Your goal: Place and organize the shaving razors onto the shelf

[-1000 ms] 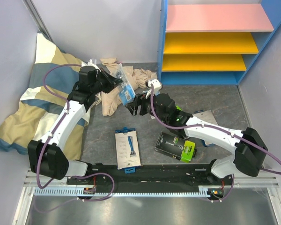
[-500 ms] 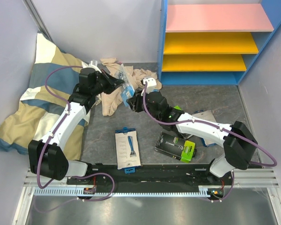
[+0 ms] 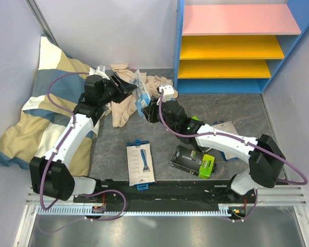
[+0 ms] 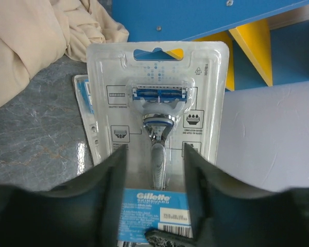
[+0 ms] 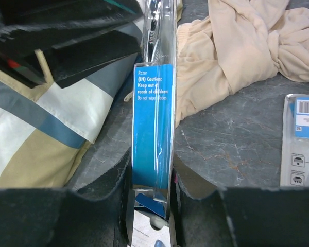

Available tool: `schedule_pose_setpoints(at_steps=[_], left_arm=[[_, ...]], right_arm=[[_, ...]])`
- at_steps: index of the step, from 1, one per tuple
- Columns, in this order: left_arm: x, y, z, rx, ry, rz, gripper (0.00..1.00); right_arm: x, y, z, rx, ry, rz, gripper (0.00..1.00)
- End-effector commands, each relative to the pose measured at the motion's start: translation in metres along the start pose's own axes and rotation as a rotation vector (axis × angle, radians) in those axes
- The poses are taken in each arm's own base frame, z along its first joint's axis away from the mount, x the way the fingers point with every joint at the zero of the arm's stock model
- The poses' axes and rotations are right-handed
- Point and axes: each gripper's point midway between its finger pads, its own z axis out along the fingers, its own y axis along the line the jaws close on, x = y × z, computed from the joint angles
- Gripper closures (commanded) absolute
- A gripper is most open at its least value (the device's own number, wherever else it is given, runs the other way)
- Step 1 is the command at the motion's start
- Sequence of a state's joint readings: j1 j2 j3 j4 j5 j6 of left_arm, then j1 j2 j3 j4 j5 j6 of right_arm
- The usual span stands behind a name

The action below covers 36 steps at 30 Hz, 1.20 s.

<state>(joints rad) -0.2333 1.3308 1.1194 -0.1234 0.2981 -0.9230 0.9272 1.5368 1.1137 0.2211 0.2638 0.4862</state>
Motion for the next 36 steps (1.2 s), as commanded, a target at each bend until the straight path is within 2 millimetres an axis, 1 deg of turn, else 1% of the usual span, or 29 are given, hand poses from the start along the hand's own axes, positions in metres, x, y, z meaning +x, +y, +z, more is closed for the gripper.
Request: schedule_pose_setpoints(at_steps=[1,2,4,6,9,10,11,12,14,15,16,17,20,21,23,24,25,27,28,30,31,32,33,34,35,36], left_arm=[[-0.023,-0.026,-0.023,0.094,-0.081,0.063,0.29],[-0.029,-0.024,-0.026,0.091,-0.096,0.066,0.24],[-0.036,-0.03,-0.035,0.105,-0.124,0.089,0.14],[-0.045,-0.033,-0.043,0.111,-0.156,0.132,0.12],[-0.061,-0.046,-0.059,0.118,-0.212,0.221,0.1],[-0.063,-0.049,-0.064,0.116,-0.225,0.247,0.1],[-0.064,-0.048,-0.066,0.101,-0.223,0.267,0.1],[-0.07,-0.051,-0.071,0.091,-0.243,0.316,0.1],[-0.072,-0.05,-0.077,0.065,-0.25,0.353,0.1],[-0.075,-0.048,-0.078,0.049,-0.263,0.383,0.1],[-0.075,-0.047,-0.08,0.043,-0.267,0.395,0.1],[-0.075,-0.046,-0.082,0.039,-0.27,0.405,0.1],[-0.071,-0.038,-0.079,0.022,-0.259,0.422,0.1],[-0.068,-0.035,-0.078,0.02,-0.248,0.423,0.1],[-0.064,-0.032,-0.076,0.02,-0.232,0.426,0.1],[-0.06,-0.028,-0.073,0.02,-0.214,0.426,0.1],[-0.059,-0.027,-0.071,0.02,-0.207,0.424,0.1],[-0.054,-0.022,-0.067,0.019,-0.184,0.423,0.1],[-0.052,-0.019,-0.065,0.015,-0.173,0.418,0.1],[-0.047,-0.016,-0.061,0.021,-0.149,0.413,0.1],[-0.045,-0.014,-0.058,0.02,-0.134,0.412,0.1],[-0.041,-0.013,-0.056,0.026,-0.117,0.408,0.1],[-0.039,-0.011,-0.054,0.025,-0.106,0.401,0.1],[-0.037,-0.009,-0.052,0.026,-0.095,0.398,0.1],[-0.036,-0.008,-0.051,0.026,-0.086,0.393,0.1],[-0.034,-0.007,-0.05,0.027,-0.079,0.387,0.1]], right_arm=[[-0.042,0.013,-0.013,-0.022,-0.093,0.023,0.88],[-0.046,0.014,-0.014,-0.026,-0.097,0.016,0.88],[-0.051,0.014,-0.015,-0.026,-0.099,0.012,0.88],[-0.056,0.014,-0.015,-0.029,-0.104,0.007,0.88],[-0.065,0.012,-0.018,-0.035,-0.11,0.01,0.88],[-0.068,0.01,-0.018,-0.034,-0.111,0.014,0.88],[-0.069,0.013,-0.019,-0.053,-0.103,0.018,0.88],[-0.074,0.008,-0.019,-0.05,-0.107,0.022,0.88],[-0.083,0.01,-0.022,-0.08,-0.105,0.041,0.88],[-0.09,0.004,-0.021,-0.081,-0.109,0.05,0.87],[-0.1,0.006,-0.025,-0.096,-0.122,0.072,0.87],[-0.105,0.005,-0.025,-0.106,-0.127,0.081,0.88],[-0.131,0.003,-0.032,-0.153,-0.151,0.107,0.88],[-0.139,0.002,-0.035,-0.181,-0.15,0.108,0.87],[-0.158,0.005,-0.041,-0.21,-0.171,0.109,0.88],[-0.167,0.002,-0.043,-0.209,-0.183,0.107,0.87],[-0.177,0.007,-0.048,-0.234,-0.193,0.099,0.87],[-0.192,0.002,-0.053,-0.234,-0.216,0.093,0.87],[-0.201,0.006,-0.057,-0.252,-0.225,0.088,0.87],[-0.215,0.002,-0.061,-0.254,-0.247,0.088,0.87],[-0.226,0.004,-0.066,-0.263,-0.268,0.084,0.87],[-0.232,0.005,-0.068,-0.267,-0.279,0.081,0.87],[-0.237,0.0,-0.067,-0.255,-0.291,0.08,0.87],[-0.248,0.003,-0.071,-0.259,-0.314,0.077,0.87],[-0.253,0.002,-0.072,-0.259,-0.323,0.074,0.87],[-0.26,-0.002,-0.072,-0.252,-0.335,0.073,0.87]])
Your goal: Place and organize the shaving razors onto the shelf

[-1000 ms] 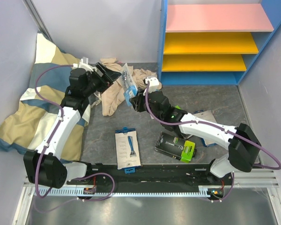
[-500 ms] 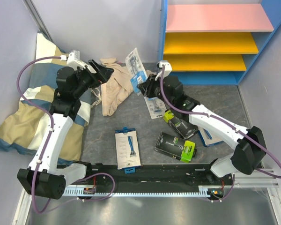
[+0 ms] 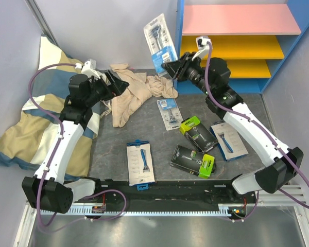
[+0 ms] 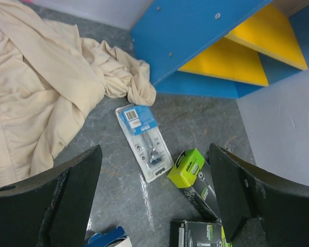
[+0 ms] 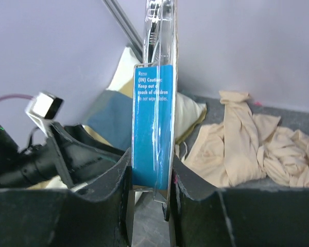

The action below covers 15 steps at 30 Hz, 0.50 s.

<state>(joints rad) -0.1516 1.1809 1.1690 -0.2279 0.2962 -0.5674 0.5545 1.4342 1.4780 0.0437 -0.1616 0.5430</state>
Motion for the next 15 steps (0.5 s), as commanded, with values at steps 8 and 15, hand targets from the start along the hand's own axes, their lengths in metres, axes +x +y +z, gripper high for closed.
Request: schedule_pose_setpoints(at_steps=[8,15], left_arm=[[0.019,0.006,0.005,0.023,0.063,0.014,0.09],[0.03,0.012,0.009,0.016,0.091,0.002,0.1]], right_arm=[[-0.13,0.023,-0.013,-0.089,-0.242,-0.02,0.87],[-0.179,-0.013,-0.011,-0.065,-0.308,0.006,0.87]])
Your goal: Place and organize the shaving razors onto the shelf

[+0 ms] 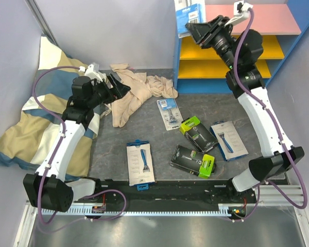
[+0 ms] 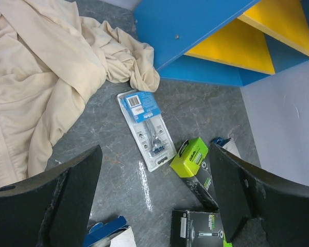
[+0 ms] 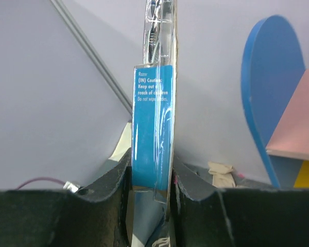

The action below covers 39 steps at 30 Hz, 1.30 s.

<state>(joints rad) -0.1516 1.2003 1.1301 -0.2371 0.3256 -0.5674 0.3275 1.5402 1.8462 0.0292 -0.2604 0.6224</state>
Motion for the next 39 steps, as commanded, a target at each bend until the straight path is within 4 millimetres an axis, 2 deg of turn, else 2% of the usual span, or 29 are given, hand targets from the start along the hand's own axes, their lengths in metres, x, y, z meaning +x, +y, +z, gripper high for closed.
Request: schedule_pose_setpoints(at_steps=[1,2,3,5,6,7,8,9,10,11,13,14,23,39], left_arm=[[0.008,0.002,0.004,0.024,0.026,0.022,0.09],[0.009,0.002,0.004,0.024,0.028,0.021,0.1],[0.01,0.003,0.005,0.023,0.033,0.019,0.1],[0.013,0.004,0.006,0.025,0.045,0.016,0.09],[0.014,0.005,0.007,0.024,0.048,0.015,0.09],[0.016,0.007,0.008,0.02,0.052,0.013,0.09],[0.017,0.007,0.009,0.022,0.057,0.013,0.09],[0.018,0.007,0.009,0.022,0.06,0.012,0.09],[0.02,0.009,0.01,0.018,0.066,0.008,0.09],[0.022,0.01,0.011,0.019,0.072,0.006,0.09],[0.025,0.011,0.012,0.018,0.079,0.002,0.09],[0.027,0.012,0.013,0.02,0.087,-0.001,0.09],[0.037,0.014,0.016,0.029,0.124,-0.018,0.09],[0.052,0.019,0.016,0.029,0.16,-0.04,0.09]], right_arm=[[-0.036,-0.003,0.006,-0.046,-0.055,0.032,0.87],[-0.039,-0.008,0.007,-0.041,-0.059,0.042,0.87],[-0.041,-0.023,0.01,-0.019,-0.06,0.055,0.87],[-0.048,-0.027,0.013,-0.027,-0.064,0.062,0.88],[-0.047,-0.042,0.017,-0.007,-0.061,0.077,0.88],[-0.053,-0.044,0.018,-0.007,-0.071,0.075,0.88],[-0.054,-0.049,0.019,-0.005,-0.07,0.08,0.88],[-0.054,-0.062,0.022,0.011,-0.07,0.085,0.88],[-0.059,-0.062,0.023,0.009,-0.078,0.091,0.88],[-0.055,-0.075,0.028,0.024,-0.072,0.1,0.88],[-0.057,-0.076,0.031,0.012,-0.07,0.106,0.88],[-0.052,-0.086,0.035,0.025,-0.063,0.114,0.88],[-0.024,-0.123,0.055,0.05,-0.007,0.187,0.87],[0.006,-0.155,0.066,0.092,0.04,0.266,0.87]])
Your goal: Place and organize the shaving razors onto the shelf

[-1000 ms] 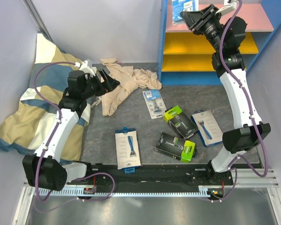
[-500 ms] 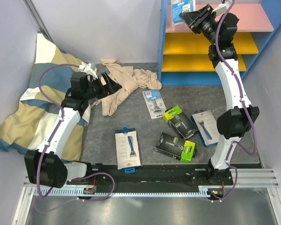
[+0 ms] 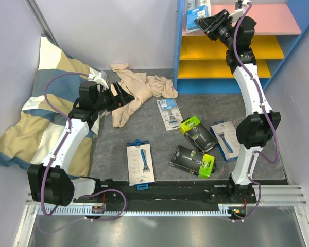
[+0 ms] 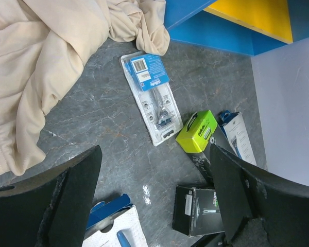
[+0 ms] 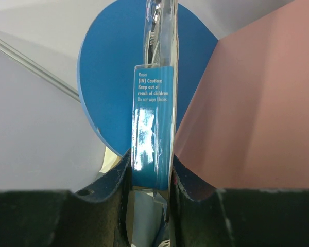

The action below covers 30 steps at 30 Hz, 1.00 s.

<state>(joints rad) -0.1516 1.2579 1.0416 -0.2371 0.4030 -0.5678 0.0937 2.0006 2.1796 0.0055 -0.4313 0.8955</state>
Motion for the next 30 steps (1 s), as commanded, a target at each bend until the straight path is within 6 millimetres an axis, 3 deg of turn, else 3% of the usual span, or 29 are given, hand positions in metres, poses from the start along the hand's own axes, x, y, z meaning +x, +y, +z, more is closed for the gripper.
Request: schedule_pose_setpoints(at_steps=[1,13,15,17,23,30], left_arm=[[0.001,-0.005,0.0,0.035,0.006,0.013,0.09],[0.008,-0.002,0.003,0.037,0.029,-0.002,0.08],[0.007,-0.003,0.002,0.041,0.028,0.0,0.08],[0.007,-0.003,0.002,0.041,0.028,0.0,0.08],[0.008,-0.003,0.002,0.042,0.032,-0.002,0.08],[0.008,-0.005,0.002,0.052,0.035,0.0,0.08]], right_arm=[[-0.012,0.017,0.002,-0.061,-0.024,0.006,0.87],[0.01,-0.001,0.008,-0.053,0.049,0.062,0.85],[0.011,-0.002,0.008,-0.05,0.052,0.067,0.64],[0.014,-0.003,0.007,-0.042,0.06,0.071,0.55],[0.017,-0.008,0.004,-0.02,0.069,0.068,0.4],[0.021,-0.015,-0.002,0.034,0.087,0.059,0.32]])
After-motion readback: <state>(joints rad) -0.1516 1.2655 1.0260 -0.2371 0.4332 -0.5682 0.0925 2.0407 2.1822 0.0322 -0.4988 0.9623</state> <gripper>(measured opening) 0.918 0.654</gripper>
